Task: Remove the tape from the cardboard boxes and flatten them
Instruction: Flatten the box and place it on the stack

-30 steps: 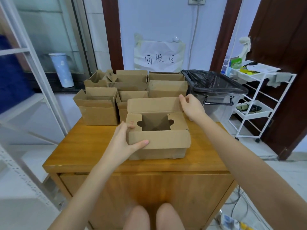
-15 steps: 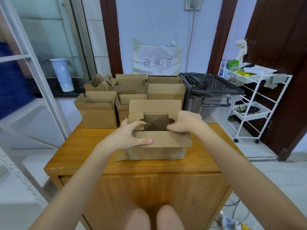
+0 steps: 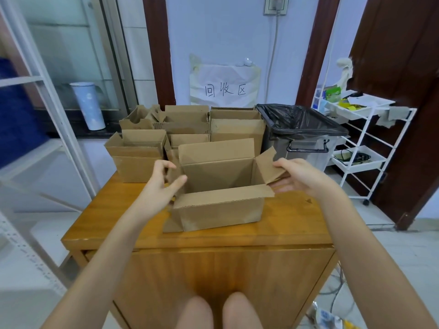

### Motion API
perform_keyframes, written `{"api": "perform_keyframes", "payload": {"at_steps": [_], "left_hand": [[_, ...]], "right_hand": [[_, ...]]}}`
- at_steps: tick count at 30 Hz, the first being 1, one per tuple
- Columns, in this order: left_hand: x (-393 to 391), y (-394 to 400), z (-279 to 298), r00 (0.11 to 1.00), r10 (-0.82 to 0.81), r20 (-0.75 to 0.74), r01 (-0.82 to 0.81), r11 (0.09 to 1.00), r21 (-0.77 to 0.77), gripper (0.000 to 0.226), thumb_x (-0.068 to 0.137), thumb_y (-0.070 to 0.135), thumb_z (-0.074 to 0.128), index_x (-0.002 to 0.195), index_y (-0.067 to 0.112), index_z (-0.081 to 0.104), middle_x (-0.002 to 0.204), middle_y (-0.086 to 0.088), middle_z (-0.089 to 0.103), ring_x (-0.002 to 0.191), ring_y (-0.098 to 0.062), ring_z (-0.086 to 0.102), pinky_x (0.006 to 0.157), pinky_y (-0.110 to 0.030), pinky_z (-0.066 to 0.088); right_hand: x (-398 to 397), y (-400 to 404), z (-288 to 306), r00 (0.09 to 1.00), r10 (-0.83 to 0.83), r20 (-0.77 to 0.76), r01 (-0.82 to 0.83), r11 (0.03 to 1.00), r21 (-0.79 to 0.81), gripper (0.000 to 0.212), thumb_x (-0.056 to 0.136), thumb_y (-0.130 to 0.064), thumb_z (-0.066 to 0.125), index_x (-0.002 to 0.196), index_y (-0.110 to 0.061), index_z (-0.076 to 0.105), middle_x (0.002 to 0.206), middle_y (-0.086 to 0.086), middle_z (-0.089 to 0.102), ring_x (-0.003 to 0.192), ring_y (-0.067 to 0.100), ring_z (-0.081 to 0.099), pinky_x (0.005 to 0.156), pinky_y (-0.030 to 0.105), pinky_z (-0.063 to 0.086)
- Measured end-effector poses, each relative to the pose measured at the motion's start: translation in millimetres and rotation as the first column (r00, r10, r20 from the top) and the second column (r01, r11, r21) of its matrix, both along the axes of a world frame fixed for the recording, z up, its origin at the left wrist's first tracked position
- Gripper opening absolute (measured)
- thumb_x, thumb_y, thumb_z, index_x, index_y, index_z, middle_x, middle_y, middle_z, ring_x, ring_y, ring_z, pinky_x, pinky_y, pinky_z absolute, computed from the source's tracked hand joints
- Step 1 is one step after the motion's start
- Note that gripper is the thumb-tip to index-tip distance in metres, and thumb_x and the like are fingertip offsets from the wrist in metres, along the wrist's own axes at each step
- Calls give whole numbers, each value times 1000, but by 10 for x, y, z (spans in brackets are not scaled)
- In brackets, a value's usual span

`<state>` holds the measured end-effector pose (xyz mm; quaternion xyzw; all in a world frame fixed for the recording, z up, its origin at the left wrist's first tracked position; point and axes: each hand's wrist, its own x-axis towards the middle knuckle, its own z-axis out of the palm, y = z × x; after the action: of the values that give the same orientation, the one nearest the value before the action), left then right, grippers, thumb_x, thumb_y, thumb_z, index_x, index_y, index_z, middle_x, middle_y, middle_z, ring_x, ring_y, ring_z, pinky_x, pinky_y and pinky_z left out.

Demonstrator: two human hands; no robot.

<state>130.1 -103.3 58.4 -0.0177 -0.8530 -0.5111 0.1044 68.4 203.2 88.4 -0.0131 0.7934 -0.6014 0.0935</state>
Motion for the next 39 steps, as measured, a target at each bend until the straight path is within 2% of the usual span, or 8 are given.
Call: {"api": "perform_keyframes", "payload": {"at_steps": [2,7,13,20,24,29,34,39], "left_hand": [[-24,-3,-27,995,98,-19,-95,988,122,19,99,21,48,114,18,36,107,-13,46,80,-22,56,46,-19,51],[14,-43,-216,985,164,50,-169,885,433,27,97,17,56,122,17,47,101,-5,59,80,-18,65,54,-36,60],[34,0,-426,977,193,93,-211,789,577,41,94,28,59,132,18,47,106,0,63,90,-15,65,57,-28,59],[9,44,-466,982,168,90,-184,719,671,44,101,48,26,134,25,43,126,-5,56,98,-15,60,93,-40,46],[47,36,-576,987,91,129,-153,767,623,48,103,37,24,146,18,33,142,-8,46,119,-20,50,99,-35,39],[222,109,-745,998,34,46,-50,905,422,49,91,18,60,137,25,45,123,18,57,112,4,53,88,-14,43],[193,181,-650,989,141,-33,-113,896,429,40,92,11,60,132,13,55,121,5,63,111,-8,58,82,-14,49],[238,213,-173,956,252,-148,-177,903,392,30,95,20,58,124,23,56,105,15,61,94,4,57,65,-8,48]], "right_hand": [[3,48,-87,1000,-21,-1,21,999,-31,20,99,-20,49,96,-6,63,80,9,74,74,24,73,66,36,61],[-6,105,-314,999,-13,45,18,994,-110,25,98,-26,52,105,-5,64,90,12,75,80,25,73,63,33,60],[37,81,-574,997,-12,80,21,994,-109,41,96,-40,50,110,-3,63,98,14,73,86,26,72,66,33,60],[75,93,-782,999,-26,24,32,947,-319,69,102,-51,9,116,-6,60,118,15,65,110,28,62,95,43,49],[104,98,-911,997,-17,-81,-3,969,-249,29,102,-19,38,130,-21,47,145,8,45,122,18,52,106,40,41],[204,-70,-969,951,139,-276,-137,990,26,64,90,-21,64,147,-20,34,142,-12,42,127,5,43,89,6,42],[186,-211,-905,922,37,-386,-48,999,-17,50,91,-13,64,138,-16,48,130,-4,59,117,15,59,97,28,50],[290,-252,-544,875,-46,-481,34,999,-33,41,92,-23,63,132,-18,56,122,-6,64,105,2,63,90,25,53]]}}
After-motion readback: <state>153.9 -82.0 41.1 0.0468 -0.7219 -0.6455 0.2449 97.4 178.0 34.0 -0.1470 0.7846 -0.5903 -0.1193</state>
